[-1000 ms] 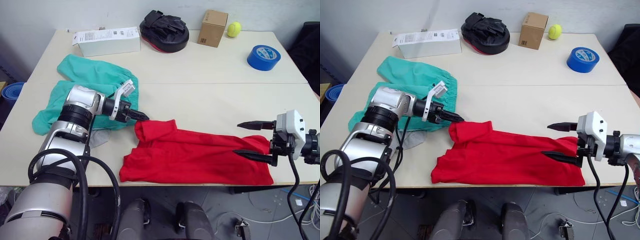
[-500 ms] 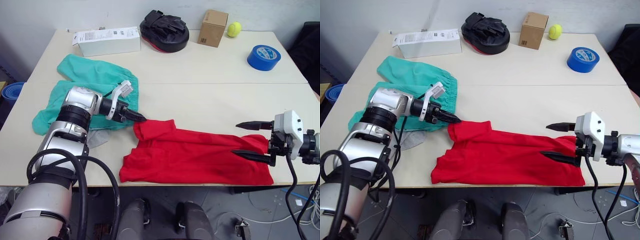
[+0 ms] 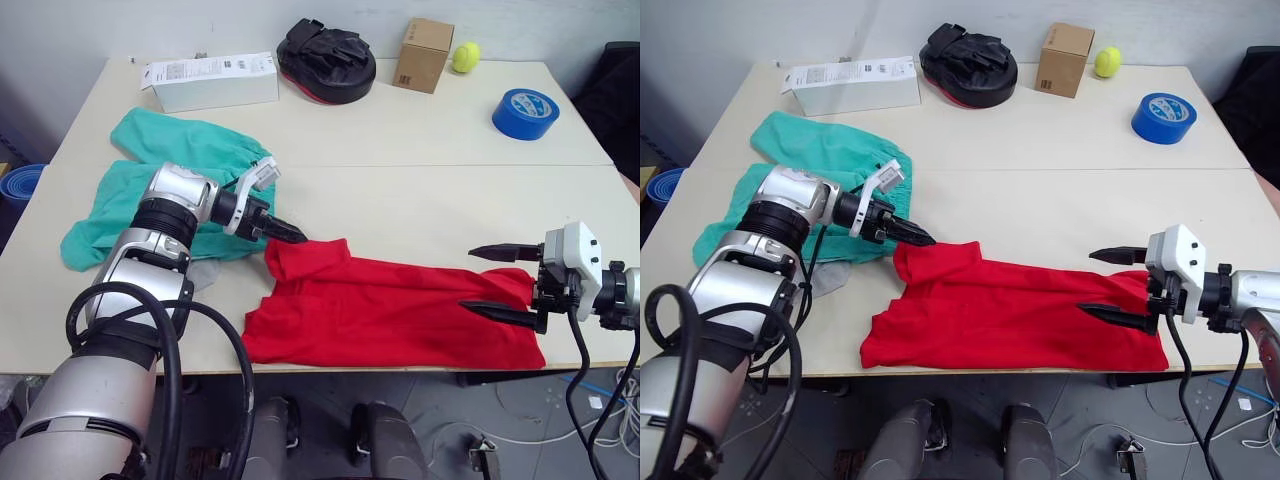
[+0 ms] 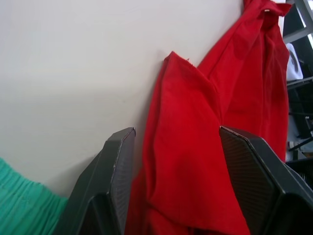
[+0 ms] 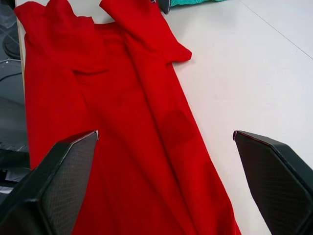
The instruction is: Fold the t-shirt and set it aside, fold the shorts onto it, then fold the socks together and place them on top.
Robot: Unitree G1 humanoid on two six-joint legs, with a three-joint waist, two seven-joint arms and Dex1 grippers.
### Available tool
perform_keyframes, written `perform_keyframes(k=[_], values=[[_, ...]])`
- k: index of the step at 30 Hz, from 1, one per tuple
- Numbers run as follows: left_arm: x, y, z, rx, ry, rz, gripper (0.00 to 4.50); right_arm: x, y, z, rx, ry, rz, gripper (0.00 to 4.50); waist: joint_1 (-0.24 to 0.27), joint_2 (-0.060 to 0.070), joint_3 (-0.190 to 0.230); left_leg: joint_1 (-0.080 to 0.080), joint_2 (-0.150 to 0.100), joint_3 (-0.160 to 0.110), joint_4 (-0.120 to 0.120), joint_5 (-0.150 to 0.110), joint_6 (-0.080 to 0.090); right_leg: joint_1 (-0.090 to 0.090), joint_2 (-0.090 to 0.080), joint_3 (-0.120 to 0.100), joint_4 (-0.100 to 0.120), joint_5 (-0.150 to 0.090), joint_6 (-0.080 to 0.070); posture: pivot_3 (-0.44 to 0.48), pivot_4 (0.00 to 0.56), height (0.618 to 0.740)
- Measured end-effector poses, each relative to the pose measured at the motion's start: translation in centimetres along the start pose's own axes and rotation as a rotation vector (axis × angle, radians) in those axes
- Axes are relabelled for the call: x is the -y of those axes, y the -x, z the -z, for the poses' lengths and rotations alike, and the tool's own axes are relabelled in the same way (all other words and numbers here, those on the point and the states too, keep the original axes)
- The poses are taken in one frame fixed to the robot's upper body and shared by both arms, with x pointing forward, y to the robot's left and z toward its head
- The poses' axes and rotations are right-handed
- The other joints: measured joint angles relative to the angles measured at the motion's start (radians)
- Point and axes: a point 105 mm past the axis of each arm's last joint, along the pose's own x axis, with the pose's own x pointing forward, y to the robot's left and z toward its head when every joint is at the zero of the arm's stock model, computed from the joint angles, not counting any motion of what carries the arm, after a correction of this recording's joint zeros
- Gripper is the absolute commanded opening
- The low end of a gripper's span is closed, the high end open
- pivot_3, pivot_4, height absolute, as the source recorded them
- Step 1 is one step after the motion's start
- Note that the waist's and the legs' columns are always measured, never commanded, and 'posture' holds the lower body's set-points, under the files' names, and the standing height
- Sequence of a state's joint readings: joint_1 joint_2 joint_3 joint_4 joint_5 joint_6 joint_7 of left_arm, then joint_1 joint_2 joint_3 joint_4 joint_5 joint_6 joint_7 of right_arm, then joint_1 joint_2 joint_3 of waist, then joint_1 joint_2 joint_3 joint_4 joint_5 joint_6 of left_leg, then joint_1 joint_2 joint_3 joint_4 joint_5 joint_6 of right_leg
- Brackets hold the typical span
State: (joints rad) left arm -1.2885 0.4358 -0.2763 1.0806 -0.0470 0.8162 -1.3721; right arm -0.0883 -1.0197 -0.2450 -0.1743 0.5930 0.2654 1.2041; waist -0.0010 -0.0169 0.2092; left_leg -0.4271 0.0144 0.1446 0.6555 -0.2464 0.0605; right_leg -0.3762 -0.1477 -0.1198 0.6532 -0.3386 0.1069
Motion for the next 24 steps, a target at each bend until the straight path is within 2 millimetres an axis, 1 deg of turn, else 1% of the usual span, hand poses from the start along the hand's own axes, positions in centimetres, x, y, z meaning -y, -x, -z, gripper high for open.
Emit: perform_keyframes(k=[6,7,16,19,21,24], values=[[-0.1,0.0,0.5,-0.019,0.027,0.011,0.28,-0.1,-0.1,-0.1,0.003,0.003,0.004,4.50,0.000,0.000,0.000,0.000,0.000,0.000,0.000,0.000,0.000,0.000,0.000,0.000,0.000,0.000,0.000,0.000,0.150,0.740],[-0.1,0.0,0.5,-0.019,0.027,0.014,0.07,-0.1,-0.1,-0.1,0.003,0.003,0.004,4.50,0.000,0.000,0.000,0.000,0.000,0.000,0.000,0.000,0.000,0.000,0.000,0.000,0.000,0.000,0.000,0.000,0.150,0.740],[0.5,0.4,-0.3,-0.019,-0.003,0.031,0.07,-0.1,-0.2,-0.1,0.005,0.001,0.003,4.50,0.000,-0.001,0.000,0.000,0.000,0.000,0.000,0.000,0.000,0.000,0.000,0.000,0.000,0.000,0.000,0.000,0.150,0.740],[0.7,0.6,-0.6,-0.010,-0.048,0.046,0.07,-0.1,-0.2,-0.3,0.009,0.009,0.002,4.50,0.000,-0.001,0.000,0.000,0.000,0.000,0.000,0.000,0.000,0.000,0.000,0.000,0.000,0.000,0.000,0.000,0.150,0.740],[1.3,0.9,-1.3,-0.004,-0.129,0.075,0.07,0.0,-0.2,-0.4,0.011,0.013,0.001,4.50,-0.001,-0.001,0.001,-0.001,0.000,0.000,0.000,0.000,0.000,-0.001,0.000,0.000,0.000,0.000,0.000,0.000,0.150,0.740],[2.2,1.5,-2.1,-0.006,-0.345,0.081,0.07,-0.1,-0.2,-0.6,0.014,0.021,-0.012,4.50,-0.001,-0.001,0.001,0.000,0.000,0.000,-0.001,0.000,0.000,0.000,0.000,0.000,-0.001,0.000,0.000,0.000,0.150,0.740]])
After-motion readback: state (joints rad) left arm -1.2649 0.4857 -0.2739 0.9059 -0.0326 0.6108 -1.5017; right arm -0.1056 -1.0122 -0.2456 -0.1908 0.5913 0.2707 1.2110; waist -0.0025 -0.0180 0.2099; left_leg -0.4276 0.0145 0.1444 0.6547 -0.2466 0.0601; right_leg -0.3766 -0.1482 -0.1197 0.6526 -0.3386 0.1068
